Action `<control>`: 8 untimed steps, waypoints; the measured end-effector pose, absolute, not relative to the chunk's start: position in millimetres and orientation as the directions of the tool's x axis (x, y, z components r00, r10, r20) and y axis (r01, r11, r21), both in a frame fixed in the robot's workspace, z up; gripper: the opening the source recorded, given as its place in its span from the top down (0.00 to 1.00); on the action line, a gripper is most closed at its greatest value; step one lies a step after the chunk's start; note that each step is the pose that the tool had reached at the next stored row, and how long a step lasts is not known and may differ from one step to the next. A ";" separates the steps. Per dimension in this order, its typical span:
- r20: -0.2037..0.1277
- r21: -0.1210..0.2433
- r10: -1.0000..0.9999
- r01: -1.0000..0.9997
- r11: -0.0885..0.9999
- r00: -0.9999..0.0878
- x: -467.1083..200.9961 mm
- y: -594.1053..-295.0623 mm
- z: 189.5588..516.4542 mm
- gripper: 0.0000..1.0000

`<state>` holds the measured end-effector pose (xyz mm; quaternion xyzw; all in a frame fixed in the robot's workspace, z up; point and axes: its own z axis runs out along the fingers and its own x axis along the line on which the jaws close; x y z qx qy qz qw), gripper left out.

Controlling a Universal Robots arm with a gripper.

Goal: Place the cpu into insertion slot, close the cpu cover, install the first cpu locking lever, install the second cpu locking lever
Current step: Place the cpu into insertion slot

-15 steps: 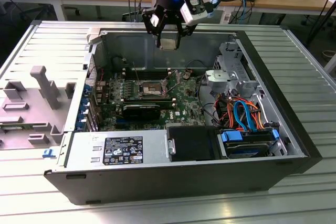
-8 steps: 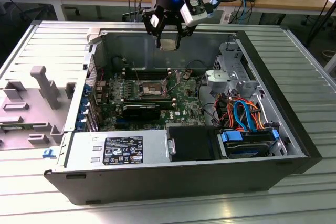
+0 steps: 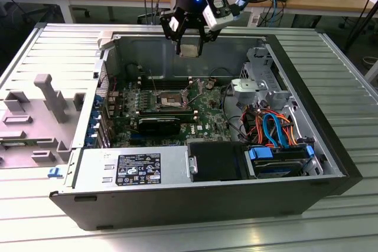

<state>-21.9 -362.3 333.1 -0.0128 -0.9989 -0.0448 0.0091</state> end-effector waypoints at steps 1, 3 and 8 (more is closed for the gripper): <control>0.019 0.089 0.025 0.026 0.996 -1.000 -21.9 -362.3 333.0 0.45; 0.019 0.089 0.025 0.026 0.996 -1.000 -21.8 -362.5 332.6 0.45; 0.019 0.089 0.025 0.026 0.996 -1.000 -21.9 -363.1 331.2 0.45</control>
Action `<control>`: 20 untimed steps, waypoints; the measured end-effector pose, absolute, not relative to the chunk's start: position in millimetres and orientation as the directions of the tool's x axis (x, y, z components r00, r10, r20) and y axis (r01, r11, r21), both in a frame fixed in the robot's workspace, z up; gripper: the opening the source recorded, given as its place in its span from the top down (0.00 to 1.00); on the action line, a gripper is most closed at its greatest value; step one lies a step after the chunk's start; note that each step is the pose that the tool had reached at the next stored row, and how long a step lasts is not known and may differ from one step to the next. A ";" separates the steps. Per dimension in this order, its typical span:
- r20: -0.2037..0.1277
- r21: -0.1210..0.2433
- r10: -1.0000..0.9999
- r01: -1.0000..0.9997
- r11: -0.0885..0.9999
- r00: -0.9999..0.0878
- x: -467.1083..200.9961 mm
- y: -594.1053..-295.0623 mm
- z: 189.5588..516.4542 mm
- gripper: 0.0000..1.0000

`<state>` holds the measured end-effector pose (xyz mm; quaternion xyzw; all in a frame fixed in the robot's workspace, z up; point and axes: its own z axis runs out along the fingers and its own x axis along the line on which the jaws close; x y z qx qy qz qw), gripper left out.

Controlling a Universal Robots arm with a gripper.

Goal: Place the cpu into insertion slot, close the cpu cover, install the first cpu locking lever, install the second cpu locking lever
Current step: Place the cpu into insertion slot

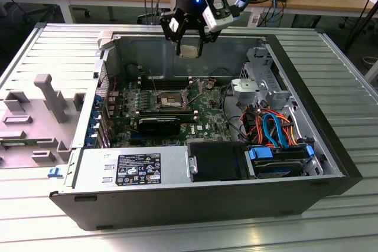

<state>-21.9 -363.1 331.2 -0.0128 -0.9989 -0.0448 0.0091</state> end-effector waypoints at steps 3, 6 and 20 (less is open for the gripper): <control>0.019 0.089 0.025 0.026 0.996 -1.000 -21.9 -363.3 330.9 0.45; 0.019 0.089 0.025 0.026 0.996 -1.000 -21.9 -363.8 330.0 0.45; 0.019 0.089 0.025 0.026 0.996 -1.000 -21.8 -364.9 327.8 0.45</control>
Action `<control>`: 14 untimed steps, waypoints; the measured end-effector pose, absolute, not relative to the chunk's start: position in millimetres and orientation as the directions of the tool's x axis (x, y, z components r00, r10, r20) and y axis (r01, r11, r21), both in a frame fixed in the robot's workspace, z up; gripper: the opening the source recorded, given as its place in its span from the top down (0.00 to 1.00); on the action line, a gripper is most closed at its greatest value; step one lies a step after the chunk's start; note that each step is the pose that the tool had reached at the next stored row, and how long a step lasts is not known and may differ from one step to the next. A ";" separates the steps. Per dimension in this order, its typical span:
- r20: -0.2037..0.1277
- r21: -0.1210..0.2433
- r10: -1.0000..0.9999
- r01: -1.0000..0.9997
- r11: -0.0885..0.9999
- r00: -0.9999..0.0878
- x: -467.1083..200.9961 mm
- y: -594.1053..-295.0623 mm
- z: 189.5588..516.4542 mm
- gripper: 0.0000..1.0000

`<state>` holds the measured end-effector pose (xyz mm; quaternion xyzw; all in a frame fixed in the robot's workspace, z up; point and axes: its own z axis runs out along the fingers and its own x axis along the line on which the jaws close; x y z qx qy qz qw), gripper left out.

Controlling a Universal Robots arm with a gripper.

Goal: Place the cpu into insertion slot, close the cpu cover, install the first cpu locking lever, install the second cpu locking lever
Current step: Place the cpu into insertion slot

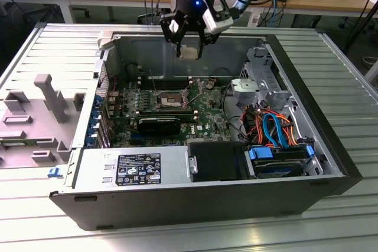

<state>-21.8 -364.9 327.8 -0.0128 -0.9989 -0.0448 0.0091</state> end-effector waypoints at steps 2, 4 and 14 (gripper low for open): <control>0.019 0.089 0.025 0.026 0.996 -1.000 -21.9 -365.1 327.2 0.45; 0.019 0.089 0.025 0.026 0.996 -1.000 -21.9 -365.2 326.9 0.45; 0.019 0.089 0.025 0.026 0.996 -1.000 -21.9 -365.8 323.8 0.45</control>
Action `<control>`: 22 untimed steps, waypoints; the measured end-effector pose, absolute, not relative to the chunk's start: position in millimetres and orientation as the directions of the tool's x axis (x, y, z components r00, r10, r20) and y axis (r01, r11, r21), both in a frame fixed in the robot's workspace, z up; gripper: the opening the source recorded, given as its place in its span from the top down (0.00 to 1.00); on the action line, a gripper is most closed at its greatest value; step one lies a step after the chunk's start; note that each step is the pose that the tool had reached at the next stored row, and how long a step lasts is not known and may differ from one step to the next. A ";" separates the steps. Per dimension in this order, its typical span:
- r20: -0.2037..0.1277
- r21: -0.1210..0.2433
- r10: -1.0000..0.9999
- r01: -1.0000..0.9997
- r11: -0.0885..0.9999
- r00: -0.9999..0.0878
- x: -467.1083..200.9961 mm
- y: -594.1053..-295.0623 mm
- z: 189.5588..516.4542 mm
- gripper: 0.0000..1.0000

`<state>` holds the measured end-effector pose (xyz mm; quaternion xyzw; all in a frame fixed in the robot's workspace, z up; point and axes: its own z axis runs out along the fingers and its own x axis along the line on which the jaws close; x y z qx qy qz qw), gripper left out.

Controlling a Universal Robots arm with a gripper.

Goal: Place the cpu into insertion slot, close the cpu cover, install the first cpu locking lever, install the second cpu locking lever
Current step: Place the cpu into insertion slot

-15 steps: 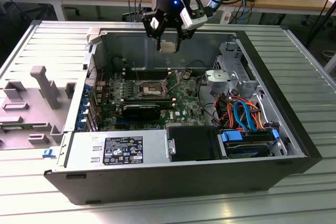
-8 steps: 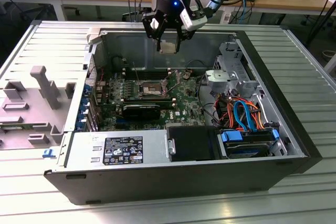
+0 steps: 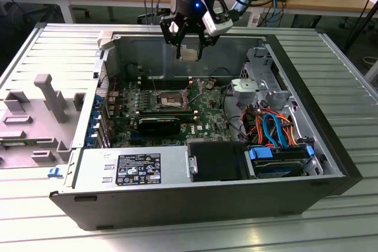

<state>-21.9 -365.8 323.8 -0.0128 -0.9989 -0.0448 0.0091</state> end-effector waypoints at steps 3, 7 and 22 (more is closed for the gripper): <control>0.019 0.089 0.025 0.026 0.996 -1.000 -22.0 -366.9 323.1 0.45; 0.019 0.089 0.025 0.026 0.996 -1.000 -22.0 -368.6 322.3 0.45; 0.019 0.089 0.025 0.026 0.996 -1.000 -22.0 -374.2 319.7 0.45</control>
